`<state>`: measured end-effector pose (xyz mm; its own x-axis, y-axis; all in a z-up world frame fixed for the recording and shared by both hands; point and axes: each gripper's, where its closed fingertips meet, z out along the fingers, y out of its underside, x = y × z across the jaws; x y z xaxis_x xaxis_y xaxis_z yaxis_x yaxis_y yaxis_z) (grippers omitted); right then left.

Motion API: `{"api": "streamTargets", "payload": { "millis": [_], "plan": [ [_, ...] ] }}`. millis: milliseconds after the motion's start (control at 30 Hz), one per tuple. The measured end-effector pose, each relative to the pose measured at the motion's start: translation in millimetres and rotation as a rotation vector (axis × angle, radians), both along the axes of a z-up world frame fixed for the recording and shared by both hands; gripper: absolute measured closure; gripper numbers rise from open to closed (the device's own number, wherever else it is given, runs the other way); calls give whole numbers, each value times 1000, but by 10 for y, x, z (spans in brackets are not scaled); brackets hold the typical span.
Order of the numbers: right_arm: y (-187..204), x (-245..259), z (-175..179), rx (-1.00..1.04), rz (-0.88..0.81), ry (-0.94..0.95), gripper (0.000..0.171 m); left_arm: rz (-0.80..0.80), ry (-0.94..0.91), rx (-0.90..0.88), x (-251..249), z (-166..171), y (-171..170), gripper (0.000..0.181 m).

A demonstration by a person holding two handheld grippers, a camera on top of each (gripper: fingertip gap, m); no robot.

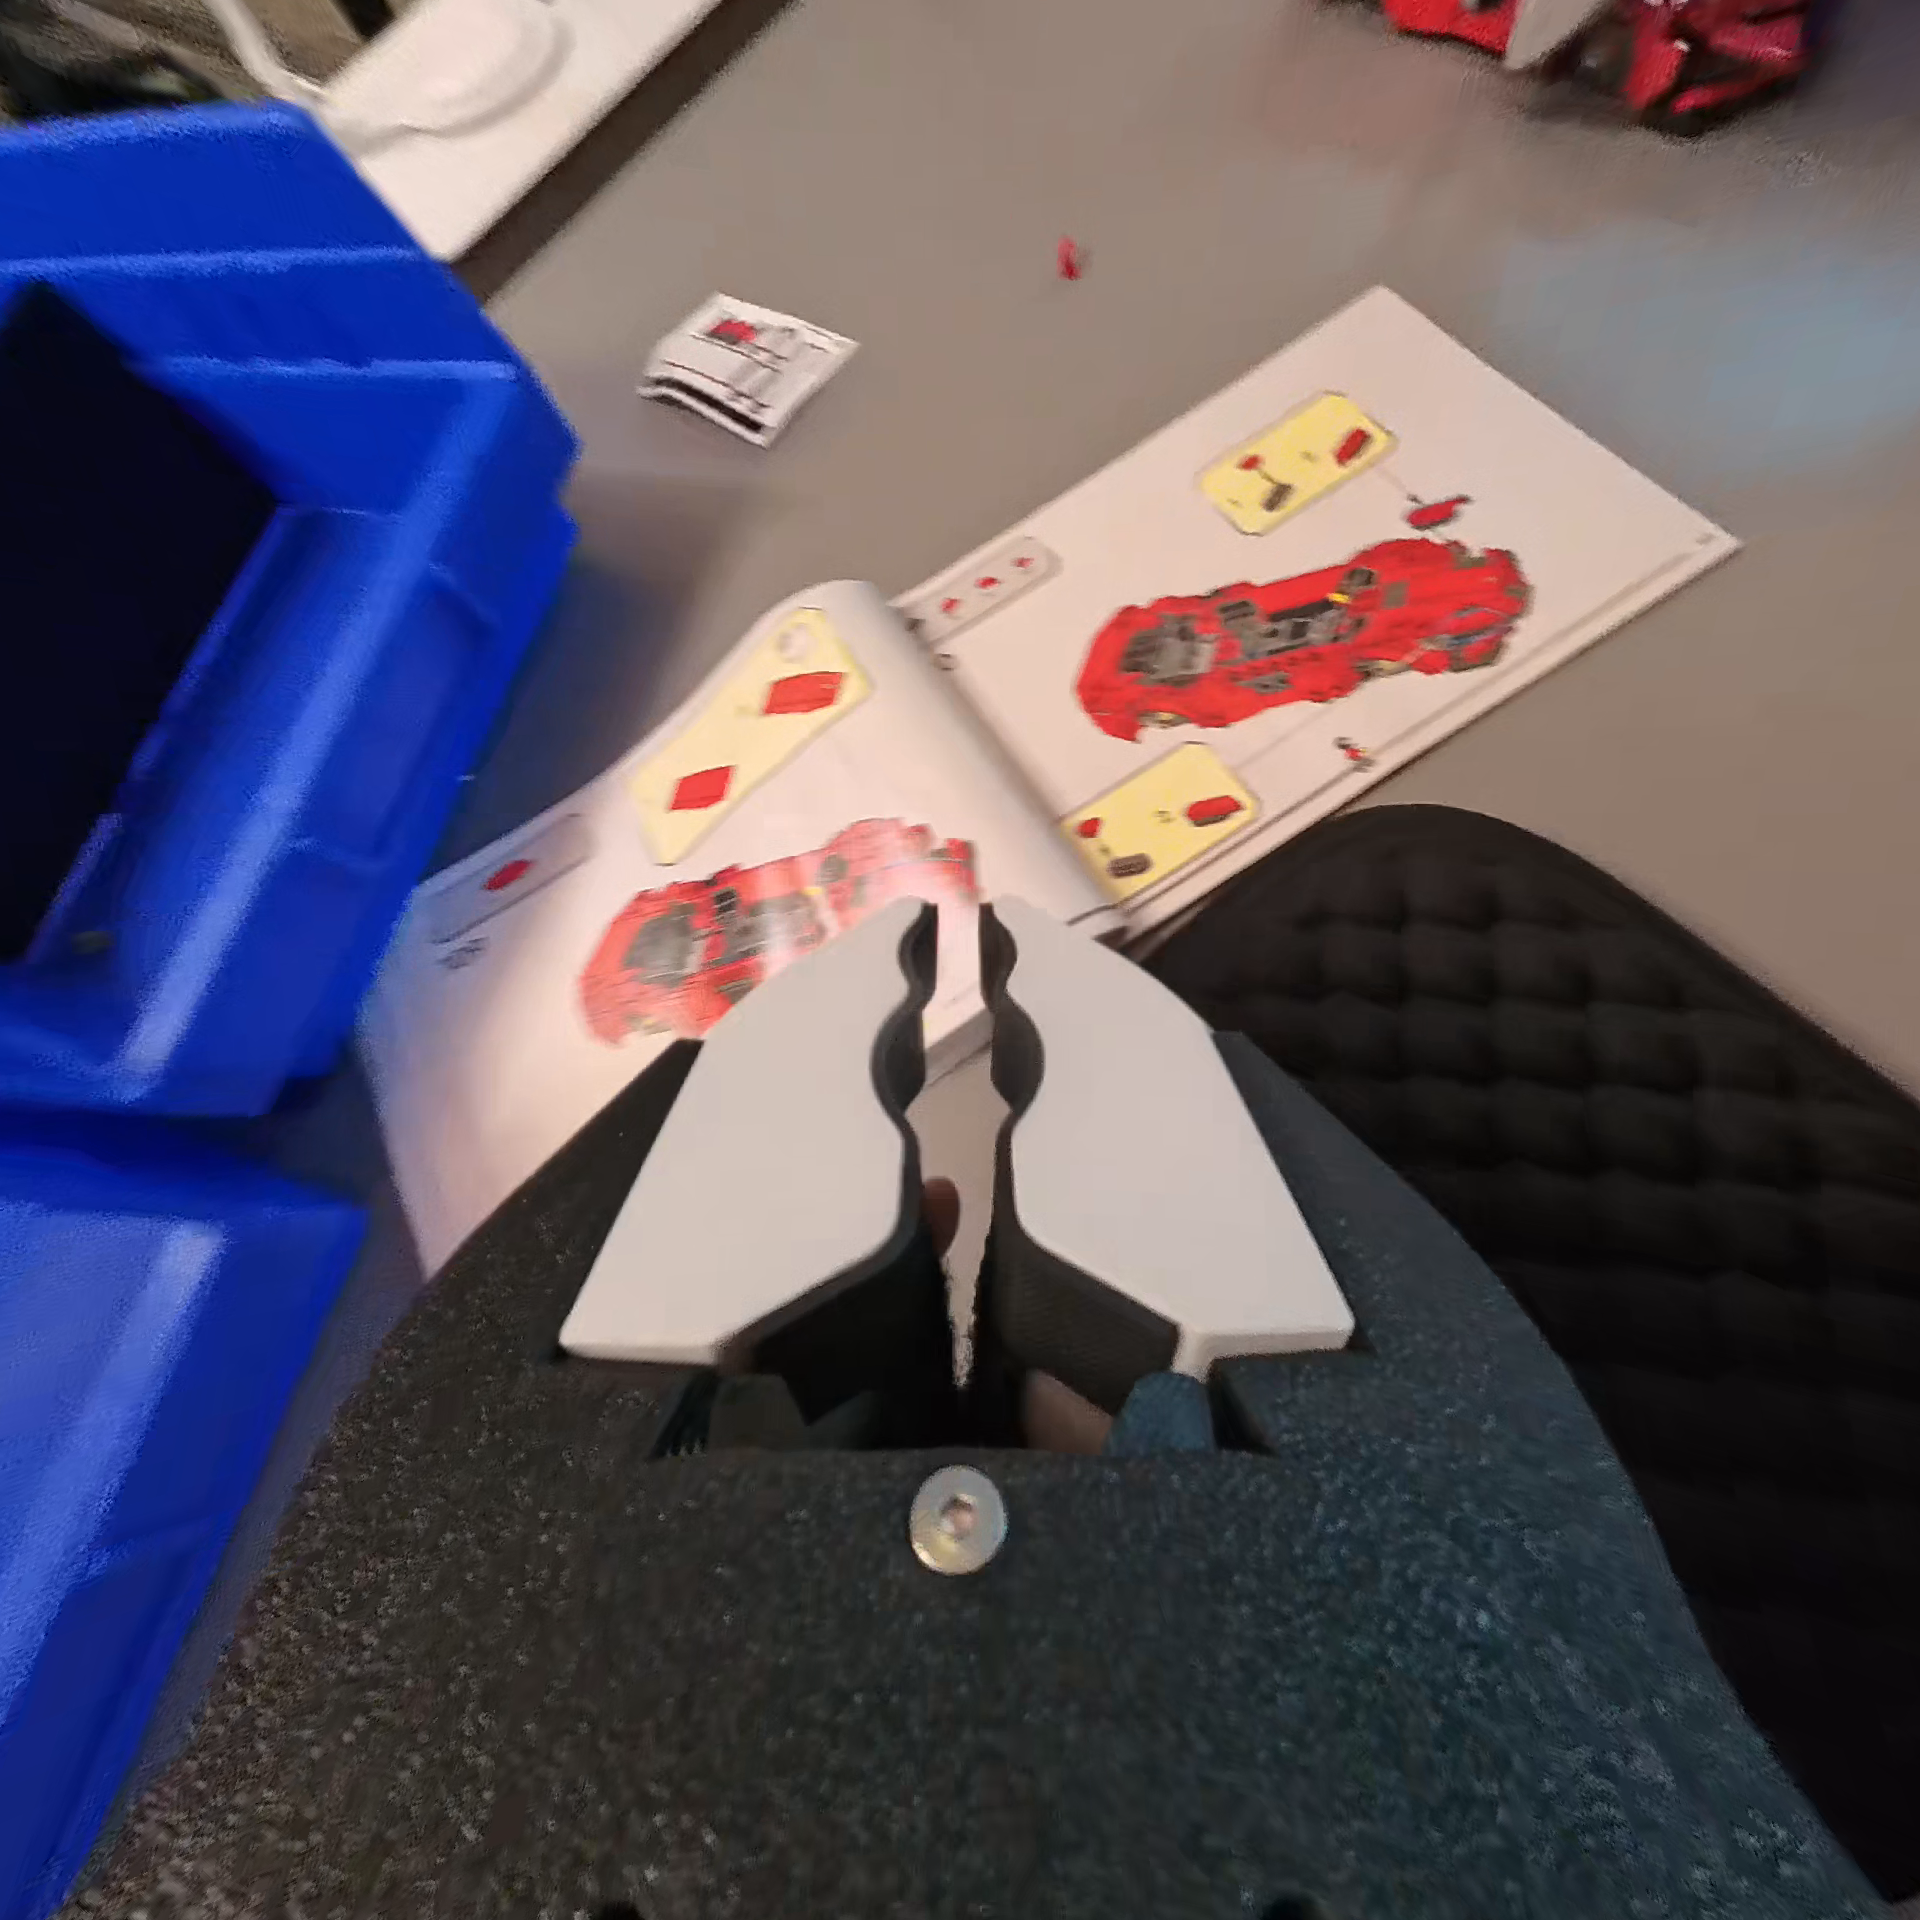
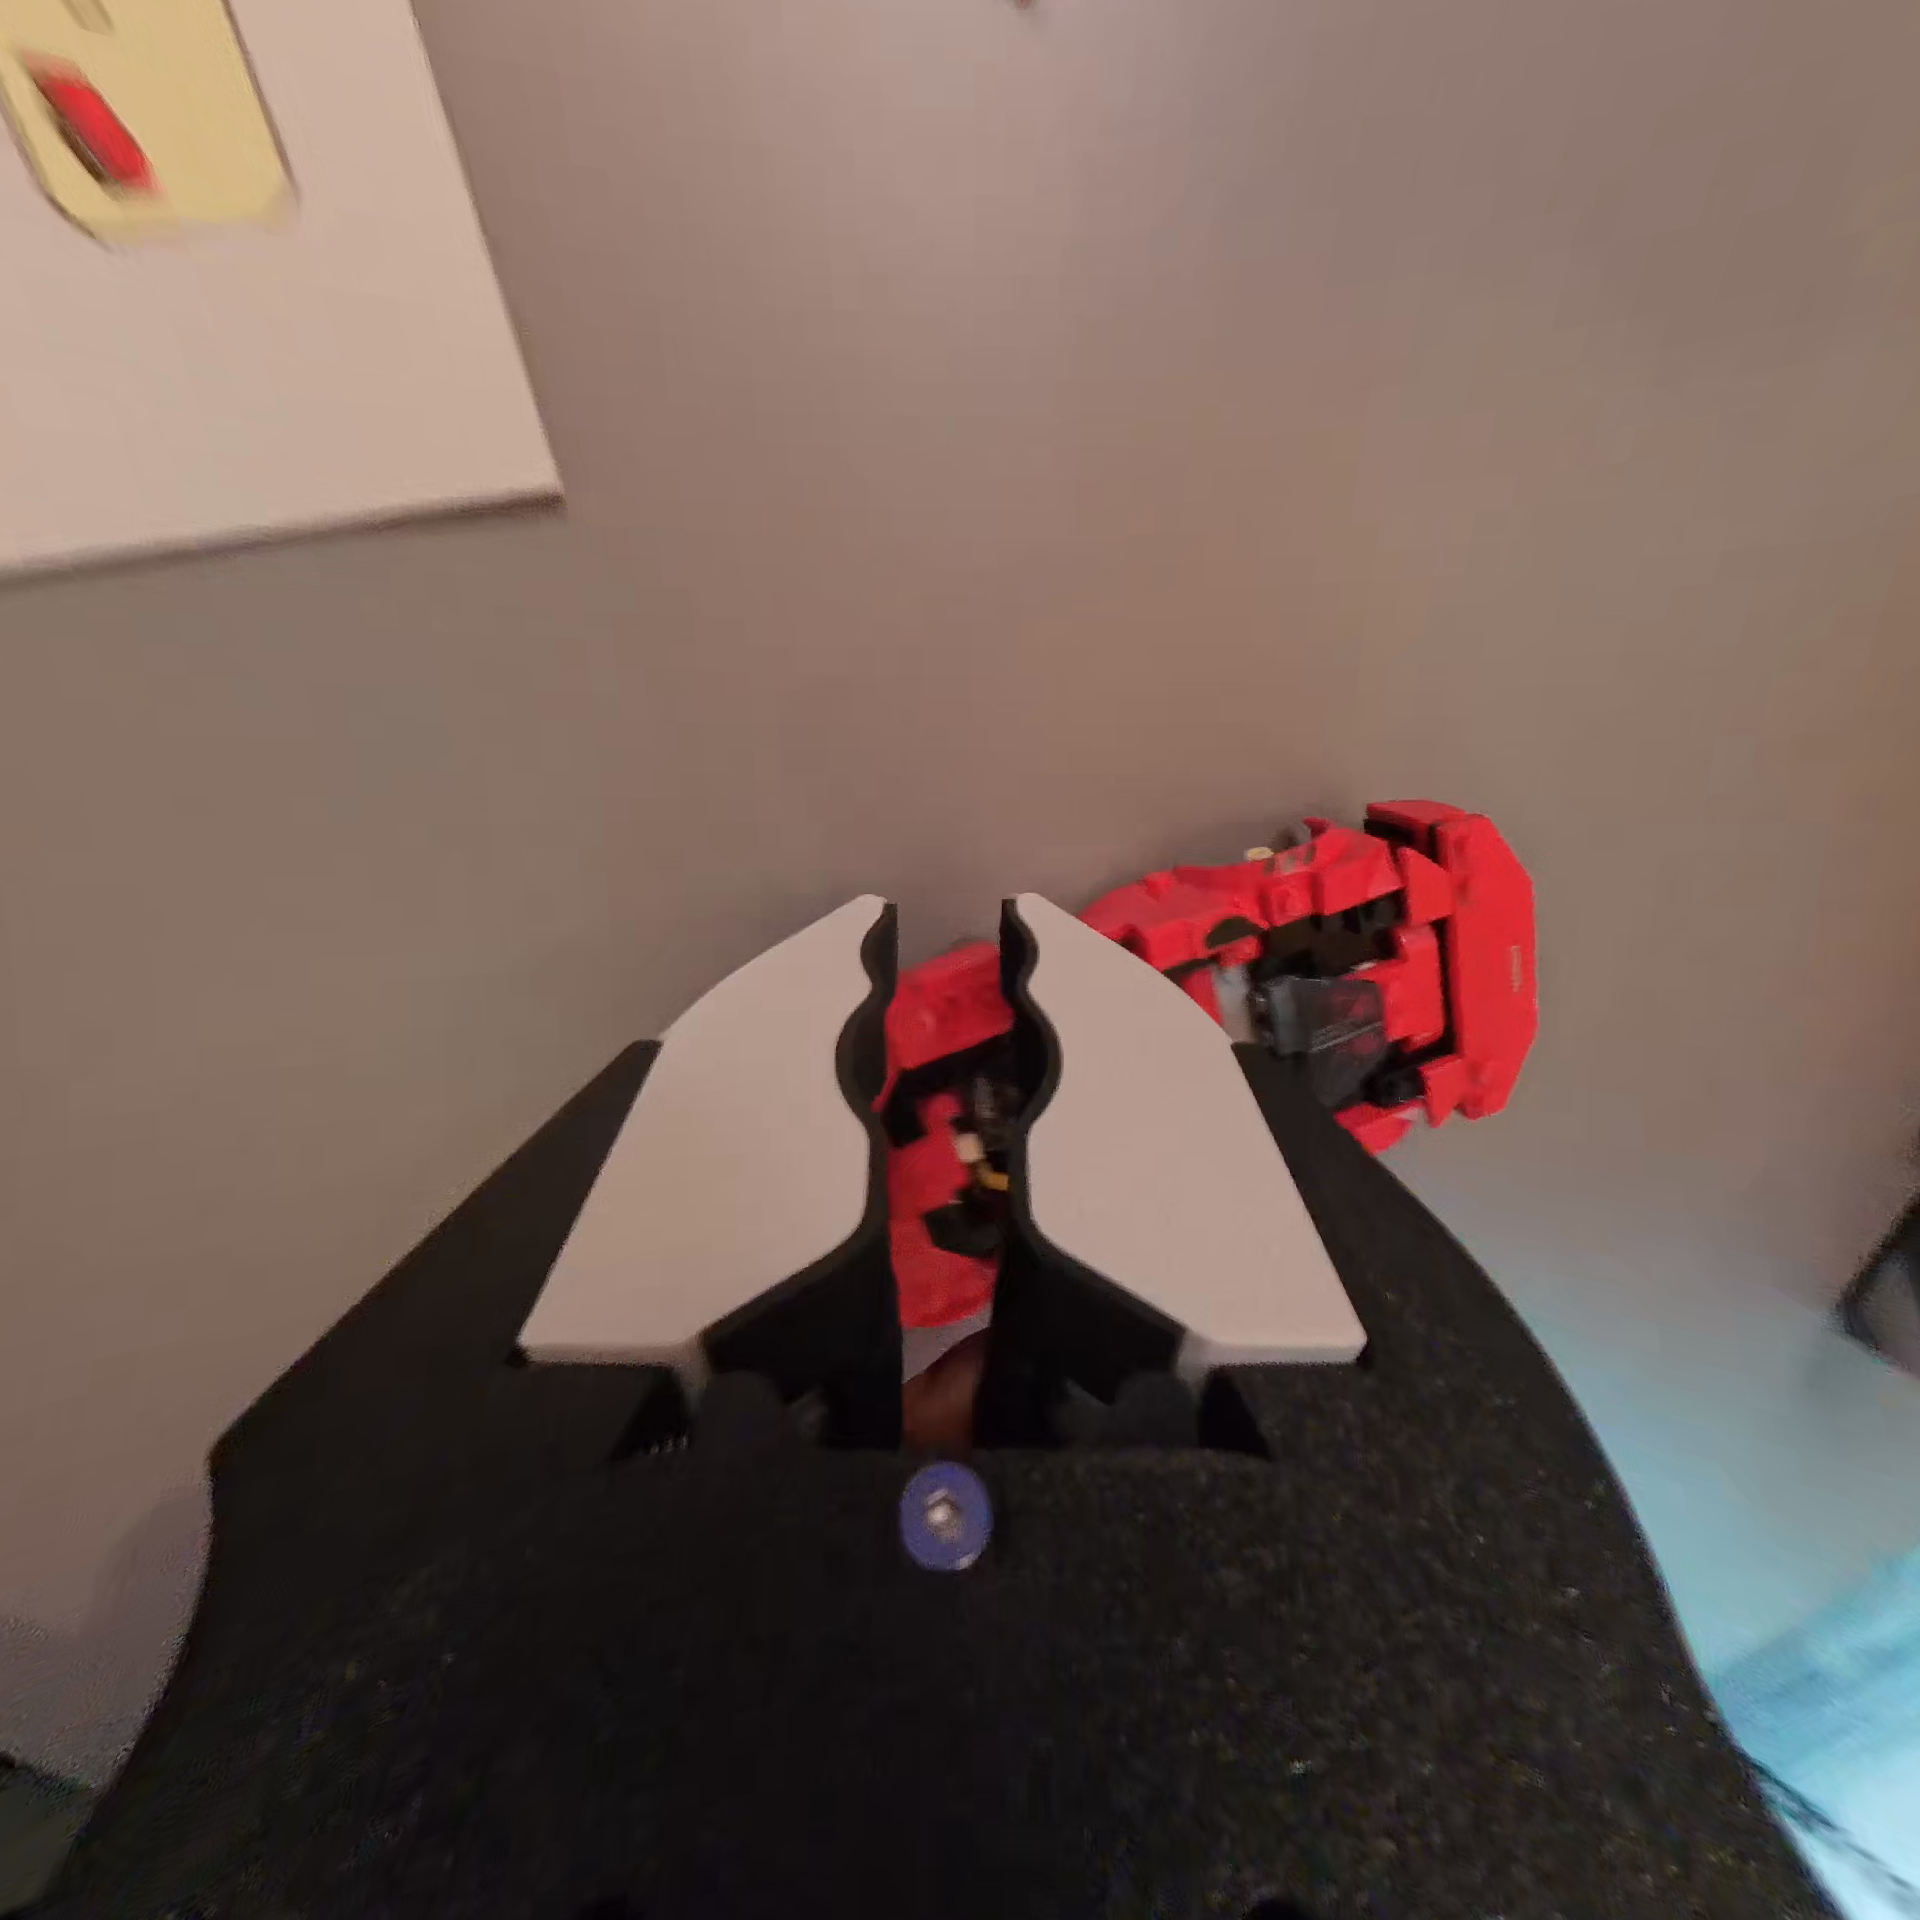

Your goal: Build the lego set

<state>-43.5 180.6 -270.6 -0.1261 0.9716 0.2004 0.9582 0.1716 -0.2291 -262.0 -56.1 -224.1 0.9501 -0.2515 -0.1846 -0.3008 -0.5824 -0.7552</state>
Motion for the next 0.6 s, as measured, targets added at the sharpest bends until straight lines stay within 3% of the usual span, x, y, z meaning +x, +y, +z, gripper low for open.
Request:
{"api": "streamTargets", "payload": {
  "millis": [67, 133, 200, 267, 400, 600],
  "plan": [
    [-296, -192, 184, -112, -68, 190, 158, 44, 17, 37, -155, 91, -26, 173],
    [-910, -524, 357, -308, -20, 432, 159, 70, 9, 40, -257, 128, -40, 172],
    [-1403, -683, 290, -360, 62, 482, 157, 74, -6, 36, -285, 138, -12, 171],
    [-1595, -769, 127, -286, 101, 477, 154, 55, 14, 33, -265, 134, 40, 170],
    [-1502, -649, -90, -215, 139, 419, 150, -11, 99, 39, -158, 176, 185, 170],
    [-912, -86, -105, -212, 131, 266, 149, -226, 190, 11, 298, 221, 559, 168]
  ]
}}
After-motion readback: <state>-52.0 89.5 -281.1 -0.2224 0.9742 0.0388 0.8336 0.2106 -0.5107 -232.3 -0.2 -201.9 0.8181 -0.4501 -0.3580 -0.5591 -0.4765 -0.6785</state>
